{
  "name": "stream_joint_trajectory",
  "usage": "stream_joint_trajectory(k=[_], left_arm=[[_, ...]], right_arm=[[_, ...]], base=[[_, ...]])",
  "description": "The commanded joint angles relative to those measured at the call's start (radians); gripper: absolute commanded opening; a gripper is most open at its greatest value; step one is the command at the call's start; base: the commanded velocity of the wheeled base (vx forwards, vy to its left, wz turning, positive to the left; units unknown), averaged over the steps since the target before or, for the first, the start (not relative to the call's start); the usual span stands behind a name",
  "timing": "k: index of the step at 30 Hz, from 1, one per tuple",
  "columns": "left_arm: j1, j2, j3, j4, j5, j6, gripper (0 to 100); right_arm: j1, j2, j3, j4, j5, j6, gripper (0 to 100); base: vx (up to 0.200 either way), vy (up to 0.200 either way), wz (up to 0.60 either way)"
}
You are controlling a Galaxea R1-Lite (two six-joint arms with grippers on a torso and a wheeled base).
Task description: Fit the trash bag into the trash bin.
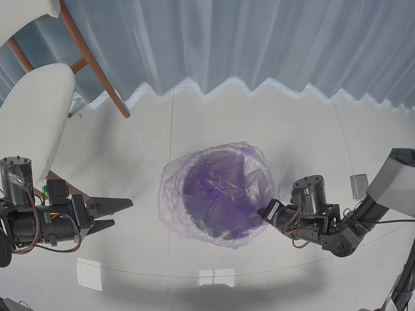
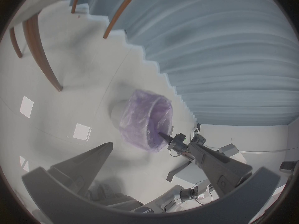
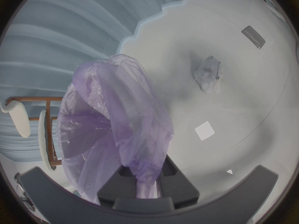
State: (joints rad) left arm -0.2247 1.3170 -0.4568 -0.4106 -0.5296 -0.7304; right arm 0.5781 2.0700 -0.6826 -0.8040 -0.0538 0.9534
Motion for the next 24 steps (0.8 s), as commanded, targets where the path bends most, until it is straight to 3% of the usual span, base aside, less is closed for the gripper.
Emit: stream_joint_trajectory(k=[1, 5, 12, 16, 24], left_arm=[[-0.019, 0.14, -0.003, -0.019, -0.007, 0.0, 100], [-0.018, 0.255, -0.006, -0.143, -0.009, -0.001, 100], [-0.053, 0.396, -0.002, -0.401, -0.009, -0.061, 100], [-0.078, 0.458, -0.022, -0.476, -0.009, -0.107, 100], [-0.124, 0.547, -0.069, -0.577, 0.003, -0.132, 100]], right_arm=[[-0.001, -0.087, 0.02, 0.026, 0.002, 0.031, 0], [0.0, -0.145, 0.023, 0.059, 0.046, 0.076, 0], [0.002, -0.206, 0.024, 0.097, 0.052, 0.136, 0], [0.0, -0.235, 0.04, 0.103, 0.075, 0.182, 0], [0.0, -0.255, 0.061, 0.101, 0.088, 0.186, 0]], base=[[0.0, 0.0, 0.0], [0.0, 0.0, 0.0], [0.0, 0.0, 0.0], [0.0, 0.0, 0.0], [0.0, 0.0, 0.0]])
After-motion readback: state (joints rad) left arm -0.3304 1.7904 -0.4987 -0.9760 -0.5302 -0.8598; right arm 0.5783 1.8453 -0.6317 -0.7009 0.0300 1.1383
